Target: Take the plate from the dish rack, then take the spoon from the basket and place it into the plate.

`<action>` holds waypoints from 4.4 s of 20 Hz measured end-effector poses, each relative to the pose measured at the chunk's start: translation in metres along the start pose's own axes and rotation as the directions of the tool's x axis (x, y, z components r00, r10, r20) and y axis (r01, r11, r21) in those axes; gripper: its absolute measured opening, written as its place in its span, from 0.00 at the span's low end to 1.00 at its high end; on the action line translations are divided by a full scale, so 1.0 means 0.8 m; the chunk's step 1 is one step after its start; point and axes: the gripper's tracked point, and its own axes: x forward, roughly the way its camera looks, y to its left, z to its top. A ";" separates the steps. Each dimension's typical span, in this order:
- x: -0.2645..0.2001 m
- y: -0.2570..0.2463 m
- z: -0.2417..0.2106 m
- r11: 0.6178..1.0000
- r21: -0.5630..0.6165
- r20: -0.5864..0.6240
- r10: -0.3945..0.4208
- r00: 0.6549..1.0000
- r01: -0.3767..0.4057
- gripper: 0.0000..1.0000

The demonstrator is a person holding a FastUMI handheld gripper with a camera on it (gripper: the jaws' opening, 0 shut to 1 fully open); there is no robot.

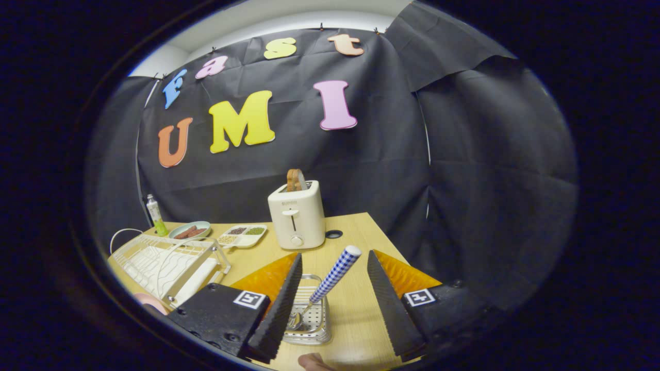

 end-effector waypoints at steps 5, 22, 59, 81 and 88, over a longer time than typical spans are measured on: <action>0.005 0.029 0.012 0.998 0.007 0.032 0.055 0.998 -0.056 0.30; -0.129 0.137 0.134 0.990 -0.137 0.281 0.050 0.958 -0.012 0.16; -0.261 0.397 -0.108 0.976 -0.107 0.096 0.200 0.975 -0.189 0.48; -0.466 0.291 0.036 0.985 -0.147 0.224 0.123 0.967 -0.091 1.00; -0.498 0.288 0.041 0.977 -0.176 0.256 0.164 0.953 -0.121 1.00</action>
